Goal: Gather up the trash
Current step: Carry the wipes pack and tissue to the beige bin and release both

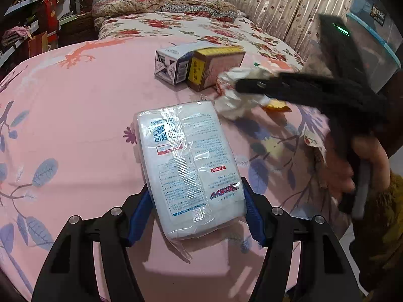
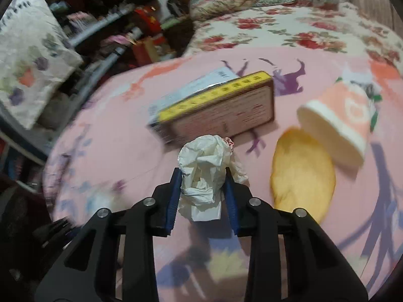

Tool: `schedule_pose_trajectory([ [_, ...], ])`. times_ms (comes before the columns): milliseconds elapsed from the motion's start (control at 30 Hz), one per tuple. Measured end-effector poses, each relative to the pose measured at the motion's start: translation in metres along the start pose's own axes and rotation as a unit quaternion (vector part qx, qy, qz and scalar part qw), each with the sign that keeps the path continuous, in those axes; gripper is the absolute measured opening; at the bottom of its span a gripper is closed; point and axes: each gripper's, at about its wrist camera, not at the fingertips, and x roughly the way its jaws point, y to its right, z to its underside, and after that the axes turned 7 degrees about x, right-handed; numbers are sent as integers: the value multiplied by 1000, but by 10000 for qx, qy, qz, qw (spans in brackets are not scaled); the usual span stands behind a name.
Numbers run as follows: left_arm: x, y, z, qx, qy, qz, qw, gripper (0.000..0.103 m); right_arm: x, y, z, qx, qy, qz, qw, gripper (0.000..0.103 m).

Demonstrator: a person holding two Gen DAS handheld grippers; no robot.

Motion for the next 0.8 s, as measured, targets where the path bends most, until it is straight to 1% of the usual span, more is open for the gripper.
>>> schedule_pose_trajectory([
  [100,-2,6,-6,43,53,116,9999,62,-49,4,25,-42,496,-229,9985,34],
  [167,-4,18,-15,160,141,246,9995,62,-83,16,41,1,902,-179,9958,34],
  [200,-7,26,-21,269,204,336,9989,62,-107,30,53,92,1206,21,9927,34],
  [267,-8,44,-31,489,288,491,9972,62,-132,52,66,321,1519,330,9873,34],
  [300,-9,56,-37,641,324,598,9956,62,-149,76,78,654,1682,511,9823,34],
  [333,-8,65,-41,745,336,678,9943,62,-157,91,85,878,1749,576,9790,34],
  [367,-6,79,-48,900,344,806,9921,62,-170,114,95,1233,1842,685,9727,34],
  [433,0,105,-59,1149,314,1039,9874,62,-186,144,111,1657,1955,864,9627,34],
  [500,12,141,-73,1474,193,1416,9787,62,-198,167,123,1964,2031,967,9544,34],
  [533,18,154,-77,1592,143,1522,9753,62,-202,177,129,2082,2057,996,9510,34],
  [600,38,192,-90,1938,-18,1657,9669,62,-207,191,139,2202,2077,1078,9470,34],
  [633,45,204,-93,2037,-78,1678,9645,62,-207,196,141,2218,2072,1099,9465,34],
  [700,68,238,-104,2286,-320,1788,9564,62,-207,207,146,2250,2029,1192,9455,34],
  [767,91,261,-113,2464,-568,1794,9507,62,-205,217,147,2315,1984,1241,9443,34],
  [800,101,273,-113,2553,-697,1771,9480,62,-207,224,148,2374,2023,1149,9432,34],
])
